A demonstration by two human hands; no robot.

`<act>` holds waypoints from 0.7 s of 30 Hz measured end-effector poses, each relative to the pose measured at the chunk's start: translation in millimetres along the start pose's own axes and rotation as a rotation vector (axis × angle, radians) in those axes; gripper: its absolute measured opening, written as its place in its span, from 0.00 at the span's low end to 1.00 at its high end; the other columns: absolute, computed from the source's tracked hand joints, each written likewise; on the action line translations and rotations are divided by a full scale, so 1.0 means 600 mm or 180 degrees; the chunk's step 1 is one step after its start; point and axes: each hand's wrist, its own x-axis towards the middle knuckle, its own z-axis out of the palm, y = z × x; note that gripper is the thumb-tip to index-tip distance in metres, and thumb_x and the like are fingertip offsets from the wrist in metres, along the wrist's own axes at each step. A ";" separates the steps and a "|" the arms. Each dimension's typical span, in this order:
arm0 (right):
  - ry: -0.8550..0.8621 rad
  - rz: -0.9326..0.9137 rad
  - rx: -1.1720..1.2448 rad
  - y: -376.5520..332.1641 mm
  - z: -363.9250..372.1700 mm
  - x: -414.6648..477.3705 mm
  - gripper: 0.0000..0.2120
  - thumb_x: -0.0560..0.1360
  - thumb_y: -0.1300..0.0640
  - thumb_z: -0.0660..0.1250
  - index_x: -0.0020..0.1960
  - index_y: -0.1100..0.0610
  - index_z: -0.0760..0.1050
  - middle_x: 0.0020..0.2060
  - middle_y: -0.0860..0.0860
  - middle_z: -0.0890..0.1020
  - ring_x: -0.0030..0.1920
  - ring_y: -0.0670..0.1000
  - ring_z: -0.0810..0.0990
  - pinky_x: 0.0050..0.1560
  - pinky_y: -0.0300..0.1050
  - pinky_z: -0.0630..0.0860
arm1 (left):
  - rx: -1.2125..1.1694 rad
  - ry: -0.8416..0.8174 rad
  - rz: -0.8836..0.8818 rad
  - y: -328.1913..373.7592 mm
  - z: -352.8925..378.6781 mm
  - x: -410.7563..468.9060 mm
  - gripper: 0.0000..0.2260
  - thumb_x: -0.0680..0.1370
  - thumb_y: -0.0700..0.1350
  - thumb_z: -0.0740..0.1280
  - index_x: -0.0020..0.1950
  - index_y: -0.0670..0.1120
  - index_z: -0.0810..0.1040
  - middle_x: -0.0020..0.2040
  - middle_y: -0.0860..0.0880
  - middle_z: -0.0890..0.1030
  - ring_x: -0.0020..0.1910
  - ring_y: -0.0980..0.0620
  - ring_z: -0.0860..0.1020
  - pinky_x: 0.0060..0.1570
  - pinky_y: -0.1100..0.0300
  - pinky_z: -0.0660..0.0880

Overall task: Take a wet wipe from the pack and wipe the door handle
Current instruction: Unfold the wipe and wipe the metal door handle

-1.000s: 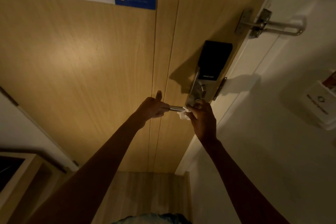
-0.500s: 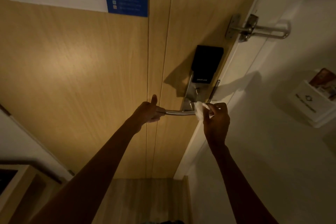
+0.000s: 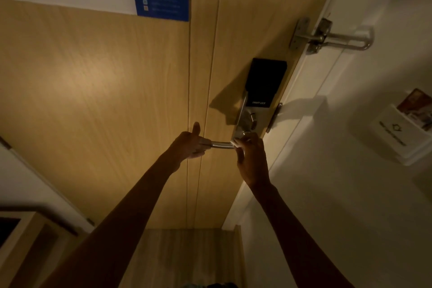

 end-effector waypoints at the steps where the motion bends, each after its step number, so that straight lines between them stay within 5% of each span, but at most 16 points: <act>1: 0.0014 -0.0040 0.0060 -0.004 0.003 -0.003 0.13 0.77 0.57 0.68 0.61 0.56 0.78 0.59 0.53 0.77 0.60 0.52 0.77 0.61 0.43 0.77 | -0.0004 -0.0016 -0.0008 0.001 0.000 -0.001 0.32 0.81 0.60 0.48 0.56 0.37 0.80 0.55 0.39 0.82 0.48 0.49 0.81 0.42 0.64 0.77; 8: -0.0141 -0.0453 0.0593 0.000 -0.014 -0.043 0.11 0.76 0.63 0.69 0.58 0.60 0.80 0.56 0.55 0.80 0.58 0.52 0.79 0.59 0.49 0.79 | -0.0023 -0.0045 -0.0023 0.008 -0.001 -0.008 0.32 0.81 0.59 0.48 0.58 0.34 0.79 0.57 0.36 0.81 0.51 0.46 0.80 0.46 0.62 0.77; 14: 0.1014 0.0699 0.1029 0.013 -0.045 -0.019 0.12 0.74 0.61 0.71 0.54 0.66 0.78 0.51 0.60 0.81 0.51 0.57 0.83 0.45 0.39 0.81 | 0.0053 -0.0087 -0.0036 0.018 0.000 -0.013 0.30 0.82 0.58 0.50 0.59 0.34 0.79 0.57 0.38 0.81 0.42 0.52 0.80 0.34 0.69 0.78; 18: 0.0800 0.0368 0.0786 0.006 -0.019 -0.021 0.12 0.74 0.64 0.71 0.56 0.65 0.78 0.54 0.58 0.79 0.54 0.55 0.81 0.51 0.49 0.83 | 0.0027 -0.0055 -0.0038 0.018 0.001 -0.012 0.30 0.82 0.58 0.50 0.59 0.34 0.79 0.57 0.37 0.81 0.41 0.53 0.80 0.35 0.69 0.78; 21: 0.0520 0.0182 0.0773 -0.016 0.019 -0.048 0.16 0.74 0.64 0.70 0.61 0.57 0.77 0.59 0.53 0.77 0.61 0.48 0.77 0.62 0.38 0.75 | 0.0005 -0.0018 -0.0010 0.015 0.001 -0.016 0.30 0.82 0.58 0.49 0.59 0.34 0.79 0.57 0.37 0.81 0.45 0.50 0.80 0.42 0.65 0.77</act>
